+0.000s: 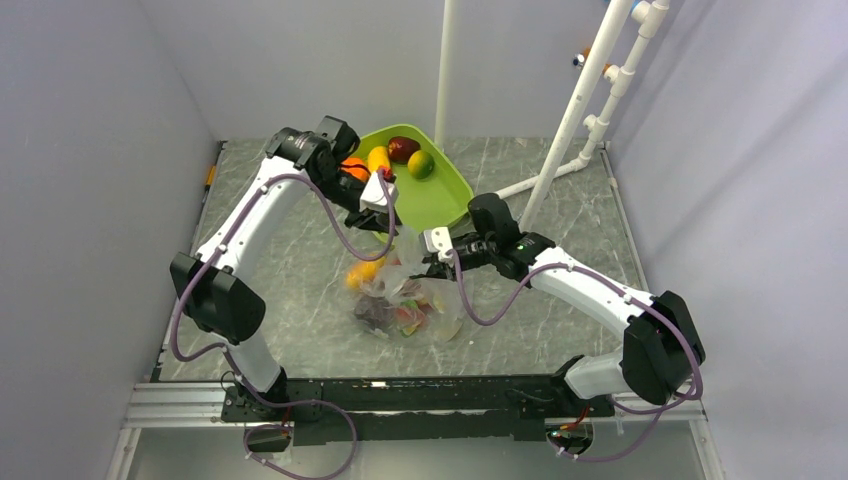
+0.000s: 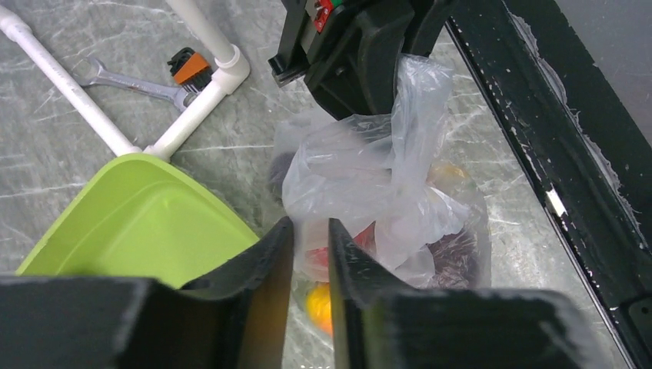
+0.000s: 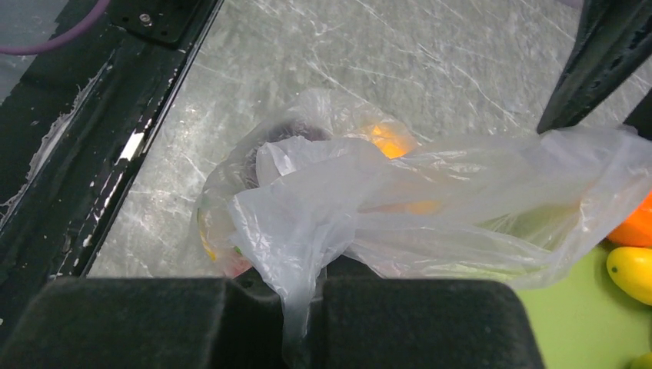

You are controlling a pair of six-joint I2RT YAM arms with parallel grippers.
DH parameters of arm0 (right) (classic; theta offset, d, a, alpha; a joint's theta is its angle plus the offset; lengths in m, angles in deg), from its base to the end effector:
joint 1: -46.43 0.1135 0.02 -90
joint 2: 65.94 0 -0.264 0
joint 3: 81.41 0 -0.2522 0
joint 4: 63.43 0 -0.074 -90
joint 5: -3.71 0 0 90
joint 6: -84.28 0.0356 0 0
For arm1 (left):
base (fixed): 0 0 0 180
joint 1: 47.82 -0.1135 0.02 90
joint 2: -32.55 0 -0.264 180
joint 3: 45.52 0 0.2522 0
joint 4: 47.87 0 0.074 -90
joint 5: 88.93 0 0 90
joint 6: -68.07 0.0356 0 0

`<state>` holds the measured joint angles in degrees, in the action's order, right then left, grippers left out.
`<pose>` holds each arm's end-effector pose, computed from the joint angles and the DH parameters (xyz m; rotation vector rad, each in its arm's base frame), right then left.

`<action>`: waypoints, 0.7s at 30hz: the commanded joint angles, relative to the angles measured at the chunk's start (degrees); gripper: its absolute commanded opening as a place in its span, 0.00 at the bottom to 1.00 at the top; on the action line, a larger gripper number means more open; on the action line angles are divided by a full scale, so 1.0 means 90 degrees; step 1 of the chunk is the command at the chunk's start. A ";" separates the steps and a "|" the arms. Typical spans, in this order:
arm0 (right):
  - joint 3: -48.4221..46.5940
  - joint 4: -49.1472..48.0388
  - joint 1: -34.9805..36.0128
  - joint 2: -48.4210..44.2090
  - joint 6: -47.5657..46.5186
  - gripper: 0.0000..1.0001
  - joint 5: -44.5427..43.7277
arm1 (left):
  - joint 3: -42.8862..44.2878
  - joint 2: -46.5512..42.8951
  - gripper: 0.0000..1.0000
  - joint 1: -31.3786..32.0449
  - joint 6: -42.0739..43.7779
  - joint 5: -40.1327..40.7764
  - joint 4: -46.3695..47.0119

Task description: Place the fake fruits into the plastic bag and tie a complex knot

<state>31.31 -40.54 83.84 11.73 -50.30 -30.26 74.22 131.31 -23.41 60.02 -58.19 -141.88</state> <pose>0.2126 0.1997 0.2744 -1.6807 1.0907 0.9576 0.2811 -0.1612 0.3765 1.8980 1.1846 -0.9514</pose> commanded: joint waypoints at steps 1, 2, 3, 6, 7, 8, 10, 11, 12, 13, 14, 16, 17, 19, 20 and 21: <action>-0.0117 -0.0035 0.0024 -0.0120 -0.0414 0.00 0.0203 | 0.0270 -0.0022 0.23 0.0023 0.0165 -0.0310 -0.0402; -0.0097 -0.0004 0.0026 -0.0155 -0.0496 0.00 0.0216 | 0.0245 -0.0062 0.25 0.0018 0.0089 -0.0310 -0.0355; -0.0061 -0.0027 0.0019 -0.0185 -0.0513 0.00 0.0233 | 0.0181 -0.0130 0.33 0.0015 -0.0054 -0.0313 -0.0201; -0.0059 0.0028 0.0032 -0.0213 -0.0566 0.00 0.0271 | -0.0178 -0.0313 0.59 0.0003 -0.0611 -0.0176 0.0541; -0.0089 0.0077 0.0035 -0.0205 -0.0605 0.00 0.0285 | -0.0250 -0.0333 0.65 0.0003 -0.0682 -0.0133 0.0722; -0.0096 0.0104 0.0032 -0.0210 -0.0642 0.00 0.0300 | -0.0310 -0.0346 0.70 0.0003 -0.0734 -0.0102 0.0929; -0.0085 0.0086 0.0045 -0.0227 -0.0694 0.00 0.0308 | -0.0297 -0.0295 0.73 0.0017 -0.0817 -0.0141 0.1044; -0.0066 0.0040 0.0060 -0.0232 -0.0645 0.00 0.0282 | -0.0195 -0.0221 0.70 0.0034 -0.0760 -0.0173 0.0907; -0.0065 0.0033 0.0064 -0.0225 -0.0638 0.00 0.0265 | -0.0044 -0.0121 0.64 0.0057 -0.0586 -0.0203 0.0625; -0.0076 0.0072 0.0060 -0.0225 -0.0665 0.00 0.0255 | 0.0146 0.0011 0.53 0.0066 -0.0330 -0.0256 0.0256; -0.0071 0.0054 0.0060 -0.0218 -0.0615 0.00 0.0227 | 0.0362 0.0114 0.41 0.0071 -0.0100 -0.0360 -0.0179; -0.0037 -0.0009 0.0047 -0.0189 -0.0448 0.00 0.0142 | 0.0726 0.0284 0.14 0.0064 0.0161 -0.0530 -0.0826; 0.0000 -0.0055 0.0043 -0.0169 -0.0333 0.00 0.0054 | 0.0844 0.0280 0.03 0.0050 0.0170 -0.0590 -0.0998; 0.0098 -0.0237 0.0002 -0.0123 -0.0047 0.06 -0.0038 | 0.0842 0.0068 0.00 -0.0046 0.0005 -0.0790 -0.0971; 0.0142 -0.0319 -0.0026 -0.0093 0.0046 0.07 -0.0081 | 0.0753 -0.0096 0.00 -0.0091 -0.0257 -0.0857 -0.0778; 0.0190 -0.0402 -0.0063 -0.0060 0.0175 0.08 -0.0099 | 0.0597 -0.0310 0.00 -0.0126 -0.0551 -0.0894 -0.0470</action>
<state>31.47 -40.63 83.99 11.57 -52.44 -30.79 79.35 133.51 -23.43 58.08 -60.51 -145.55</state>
